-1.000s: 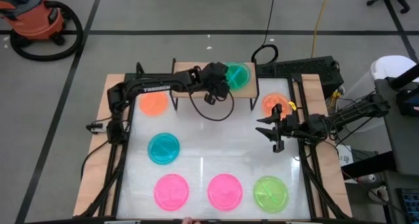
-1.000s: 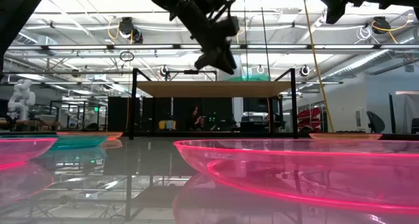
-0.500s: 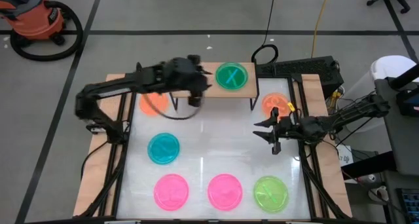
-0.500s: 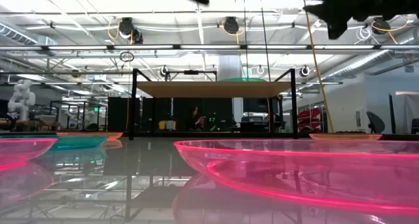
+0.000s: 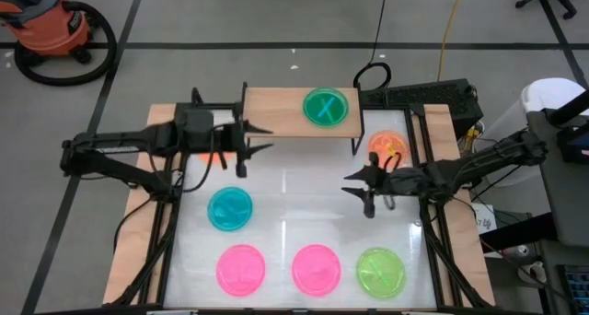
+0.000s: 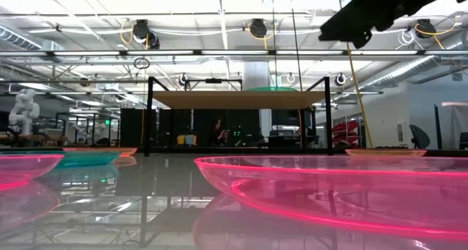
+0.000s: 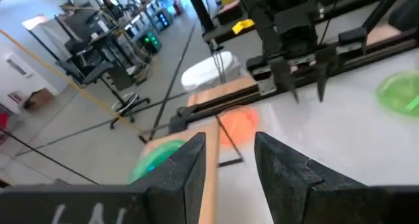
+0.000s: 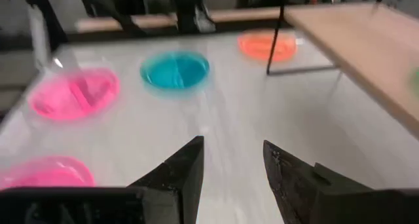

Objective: Place and stack plates onto a shelf
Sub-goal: Stack the green transparent plate on the blue transparent plate on the shelf, then stack the blue transparent plate on the green transparent plate on the shelf

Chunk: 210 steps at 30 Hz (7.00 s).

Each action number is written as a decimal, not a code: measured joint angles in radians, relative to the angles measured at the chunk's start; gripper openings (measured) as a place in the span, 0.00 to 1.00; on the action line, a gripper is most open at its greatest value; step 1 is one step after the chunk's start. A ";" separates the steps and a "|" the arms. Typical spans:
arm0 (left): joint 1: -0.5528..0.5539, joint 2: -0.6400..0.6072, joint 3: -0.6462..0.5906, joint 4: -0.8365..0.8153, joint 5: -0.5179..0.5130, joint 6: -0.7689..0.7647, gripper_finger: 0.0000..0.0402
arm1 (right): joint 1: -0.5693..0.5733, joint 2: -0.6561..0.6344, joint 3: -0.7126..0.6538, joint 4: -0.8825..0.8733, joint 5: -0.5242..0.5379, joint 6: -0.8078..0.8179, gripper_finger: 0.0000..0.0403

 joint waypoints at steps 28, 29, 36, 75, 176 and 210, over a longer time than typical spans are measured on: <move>-0.111 -0.117 -0.652 0.826 -0.015 -0.155 0.34 | 0.166 0.276 0.094 -0.406 -0.342 0.544 0.35; -0.112 -0.117 -0.652 0.826 -0.015 -0.155 0.34 | 0.173 0.291 0.094 -0.405 -0.343 0.560 0.35; -0.111 -0.117 -0.652 0.815 -0.014 -0.163 0.34 | 0.194 0.422 0.094 -0.398 -0.410 0.631 0.35; -0.112 -0.117 -0.651 0.800 -0.012 -0.187 0.34 | 0.352 0.590 0.373 -0.742 -0.502 0.389 0.35; -0.112 -0.116 -0.651 0.811 -0.013 -0.203 0.34 | -0.941 0.281 0.271 0.058 -0.316 0.262 0.06; -0.422 -0.014 -0.320 -0.206 -0.280 -0.500 0.34 | -0.458 -0.172 0.105 -0.072 -0.435 -0.004 0.41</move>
